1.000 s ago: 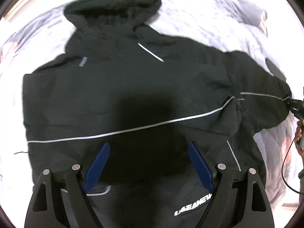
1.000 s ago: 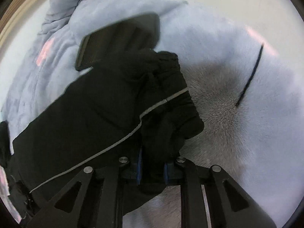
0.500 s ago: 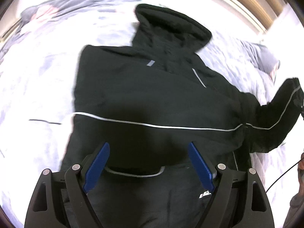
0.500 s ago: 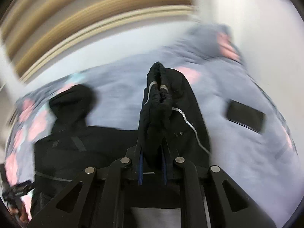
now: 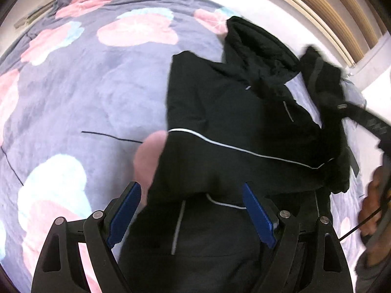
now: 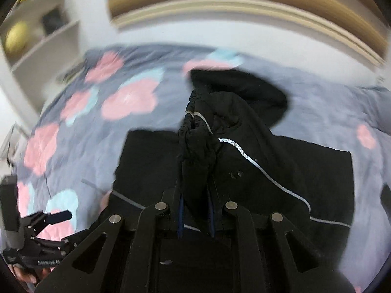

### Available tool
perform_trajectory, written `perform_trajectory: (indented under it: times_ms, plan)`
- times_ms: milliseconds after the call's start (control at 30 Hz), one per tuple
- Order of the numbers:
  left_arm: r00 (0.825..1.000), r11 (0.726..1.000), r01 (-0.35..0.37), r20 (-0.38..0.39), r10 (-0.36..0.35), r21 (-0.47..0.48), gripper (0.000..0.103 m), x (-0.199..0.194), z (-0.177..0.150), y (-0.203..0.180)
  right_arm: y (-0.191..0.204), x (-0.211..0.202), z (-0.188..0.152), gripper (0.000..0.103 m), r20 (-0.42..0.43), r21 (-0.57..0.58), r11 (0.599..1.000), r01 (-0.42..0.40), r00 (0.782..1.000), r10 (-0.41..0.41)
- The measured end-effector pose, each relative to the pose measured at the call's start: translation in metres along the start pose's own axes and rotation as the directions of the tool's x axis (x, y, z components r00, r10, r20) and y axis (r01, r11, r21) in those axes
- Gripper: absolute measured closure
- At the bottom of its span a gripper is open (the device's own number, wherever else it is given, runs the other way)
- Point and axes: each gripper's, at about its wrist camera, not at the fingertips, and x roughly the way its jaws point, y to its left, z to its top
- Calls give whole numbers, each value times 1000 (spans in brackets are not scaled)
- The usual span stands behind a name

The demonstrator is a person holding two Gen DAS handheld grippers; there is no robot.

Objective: Fold large clothes
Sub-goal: 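Fold the other sleeve across the jacket body with the right gripper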

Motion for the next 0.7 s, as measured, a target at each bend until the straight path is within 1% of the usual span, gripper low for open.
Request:
perform_trajectory:
  times_ms: [100,200,267,300,333,367,400,433,500,567,600,633,667,700]
  plan:
    - [1000,1000,5,-13,-5,-22,17,9,3,15,36,50,-12,85,-85,-61,998,1,996,-7]
    - [1000,999,3,-19,-3,-33,17,16,5,26,58,103,-29,83,-184,-97,995,7,983,-25]
    - [1000,999,0,-26,-1,-38,17,21,6,32,64,133,-43,75,-243,-123,992,20,969,-49]
    - [1000,999,-2,-31,1,-38,17,23,7,33,67,146,-49,64,-273,-130,991,16,961,-51]
    - [999,999,-3,-36,1,-38,17,26,8,35,67,157,-54,57,-303,-126,992,3,952,-41]
    - [999,999,0,-39,-1,-36,17,27,9,38,66,161,-56,57,-306,-117,993,-4,951,-33]
    - [999,999,3,-39,-4,-32,17,28,10,39,63,161,-56,55,-303,-105,994,-21,953,-12]
    - [999,1000,9,-37,-10,-25,17,29,12,39,59,158,-55,49,-310,-83,995,-57,950,29]
    - [999,1000,24,-34,-24,-11,17,31,18,38,46,146,-51,45,-329,-9,989,-145,935,134]
    - [999,999,48,-23,-48,9,17,31,26,32,27,119,-47,45,-299,66,969,-237,922,246]
    - [998,998,62,-18,-62,18,17,32,30,29,18,105,-47,43,-275,90,960,-265,920,280]
    - [997,997,78,-15,-77,25,17,32,34,25,6,88,-47,36,-242,110,952,-285,922,304]
    - [995,994,104,-14,-103,33,17,34,39,20,-8,70,-49,32,-199,125,950,-287,931,307]
    - [991,990,135,-15,-135,37,17,37,45,16,-22,57,-51,27,-164,136,953,-270,943,290]
